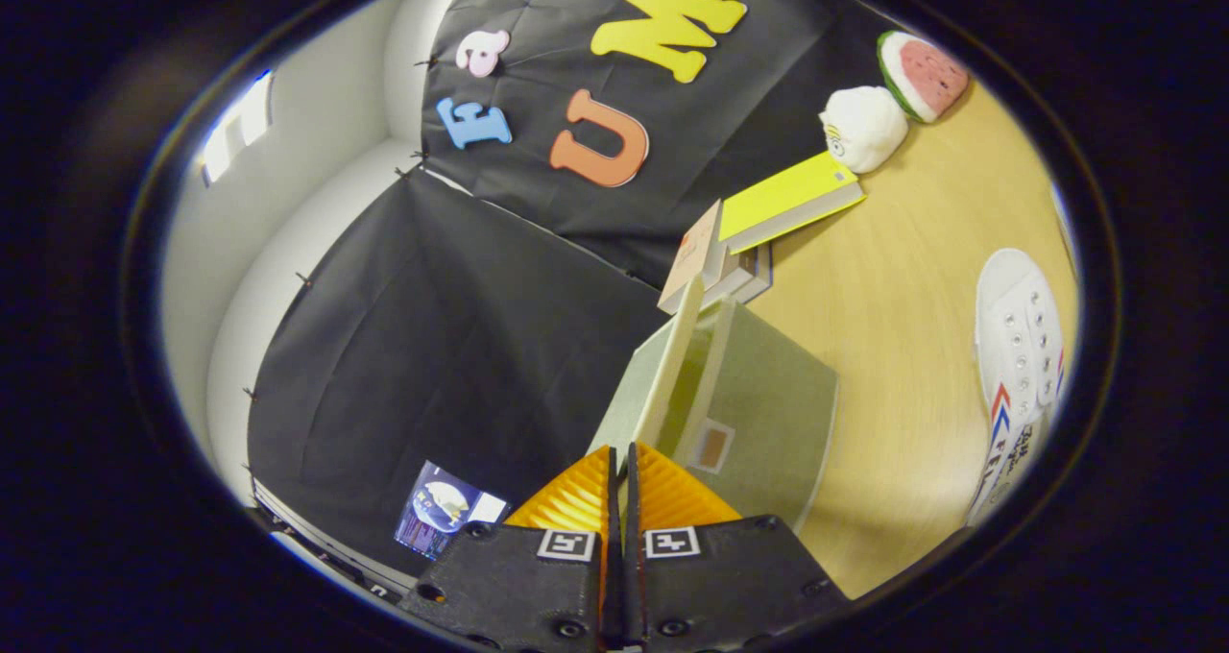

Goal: Open the storage box then place both shoes into the box .Put the left shoe in first, then the right shoe, with the right side of both shoes facing outward in a uniform manner.

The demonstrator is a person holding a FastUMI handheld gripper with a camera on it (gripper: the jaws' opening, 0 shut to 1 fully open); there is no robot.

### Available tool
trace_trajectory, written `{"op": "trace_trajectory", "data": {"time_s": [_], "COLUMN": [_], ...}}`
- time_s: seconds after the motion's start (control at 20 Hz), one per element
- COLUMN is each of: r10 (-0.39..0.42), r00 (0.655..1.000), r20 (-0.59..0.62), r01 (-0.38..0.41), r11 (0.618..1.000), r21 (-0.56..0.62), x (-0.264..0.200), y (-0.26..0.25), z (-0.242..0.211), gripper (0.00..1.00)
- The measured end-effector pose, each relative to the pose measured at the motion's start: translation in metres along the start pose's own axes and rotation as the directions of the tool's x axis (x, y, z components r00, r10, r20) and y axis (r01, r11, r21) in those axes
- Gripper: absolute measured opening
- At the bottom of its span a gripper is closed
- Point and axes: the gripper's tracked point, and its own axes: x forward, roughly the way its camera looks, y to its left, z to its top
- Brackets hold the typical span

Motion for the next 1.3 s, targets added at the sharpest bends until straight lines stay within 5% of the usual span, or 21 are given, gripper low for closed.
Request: {"op": "trace_trajectory", "data": {"time_s": [0.3,0.65,0.85,1.15,1.3], "r10": [-0.024,-0.110,-0.149,-0.178,-0.198], "r00": [0.999,0.994,0.988,0.981,0.967], "r20": [0.022,-0.021,0.025,0.074,0.158], "r01": [0.029,0.084,0.131,0.184,0.253], "r11": [0.973,0.851,0.760,0.744,0.714], "r21": [-0.227,-0.518,-0.637,-0.642,-0.653], "x": [0.027,0.119,0.162,0.181,0.166], "y": [0.081,0.167,0.181,0.178,0.168], "z": [0.032,0.019,0.015,0.017,0.032], "gripper": [0.05,0.07,0.22,0.90,0.96]}}
